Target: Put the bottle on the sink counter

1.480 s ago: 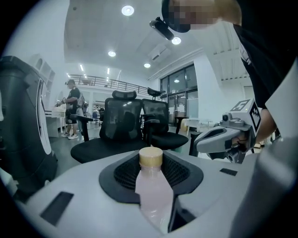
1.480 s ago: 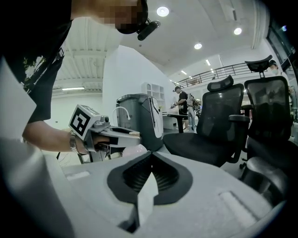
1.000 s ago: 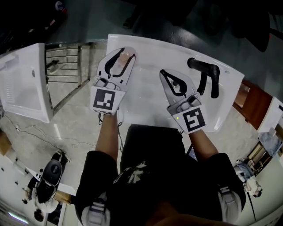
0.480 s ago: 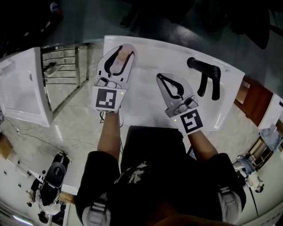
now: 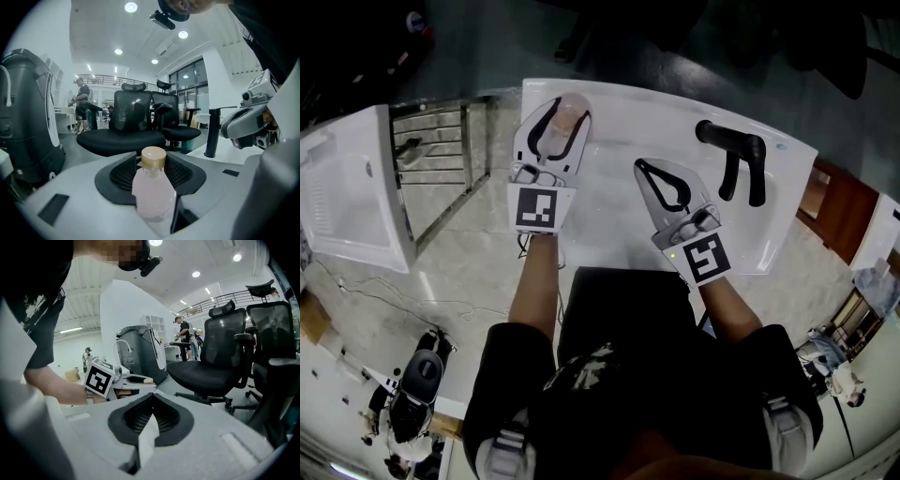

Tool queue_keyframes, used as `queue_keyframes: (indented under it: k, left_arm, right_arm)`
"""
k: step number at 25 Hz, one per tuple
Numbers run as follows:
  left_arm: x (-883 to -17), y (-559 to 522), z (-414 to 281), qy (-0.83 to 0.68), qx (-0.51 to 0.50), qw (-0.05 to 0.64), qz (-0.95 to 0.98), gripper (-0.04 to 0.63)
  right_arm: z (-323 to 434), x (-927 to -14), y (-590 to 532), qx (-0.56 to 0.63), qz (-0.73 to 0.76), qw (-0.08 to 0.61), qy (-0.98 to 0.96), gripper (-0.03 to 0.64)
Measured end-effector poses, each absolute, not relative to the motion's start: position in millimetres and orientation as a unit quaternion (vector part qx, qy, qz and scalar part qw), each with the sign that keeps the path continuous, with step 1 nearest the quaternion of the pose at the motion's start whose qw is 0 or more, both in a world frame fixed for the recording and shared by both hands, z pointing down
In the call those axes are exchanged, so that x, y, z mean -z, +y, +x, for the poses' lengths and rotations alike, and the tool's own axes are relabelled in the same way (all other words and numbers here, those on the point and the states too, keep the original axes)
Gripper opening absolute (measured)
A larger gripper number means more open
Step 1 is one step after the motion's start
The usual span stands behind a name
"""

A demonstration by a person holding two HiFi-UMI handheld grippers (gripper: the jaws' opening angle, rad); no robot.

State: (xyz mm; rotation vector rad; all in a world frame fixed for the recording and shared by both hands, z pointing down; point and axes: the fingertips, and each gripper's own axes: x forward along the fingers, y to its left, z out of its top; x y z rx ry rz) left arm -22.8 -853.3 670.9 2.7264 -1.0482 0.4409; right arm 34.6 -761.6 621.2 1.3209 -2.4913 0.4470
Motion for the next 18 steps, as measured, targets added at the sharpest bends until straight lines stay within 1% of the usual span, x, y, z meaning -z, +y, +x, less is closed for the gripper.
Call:
queue_keyframes:
  k: [3, 12, 13, 16, 18]
  left_arm:
    - [-666, -854, -24, -0.364, -0.146, 0.091, 0.915, 0.195]
    - [-652, -843, -36, -0.369, -0.157, 0.075, 0.913, 0.195]
    - [-652, -841, -36, -0.368, -0.160, 0.073, 0.913, 0.193]
    - [-649, -835, -33, -0.364, -0.162, 0.077, 0.914, 0.149]
    - [-646, -830, -34, -0.364, -0.160, 0.083, 0.914, 0.140]
  right_arm:
    - [38, -617, -758, -0.156, 0.463, 0.143, -0.860, -0.005]
    - [43, -602, -754, -0.143, 0.476, 0.136, -0.857, -0.005]
    - [42, -600, -753, -0.140, 0.476, 0.135, -0.858, -0.006]
    - [40, -594, -747, -0.135, 0.478, 0.134, -0.858, -0.005]
    - [39, -590, -742, -0.132, 0.480, 0.134, -0.857, -0.005]
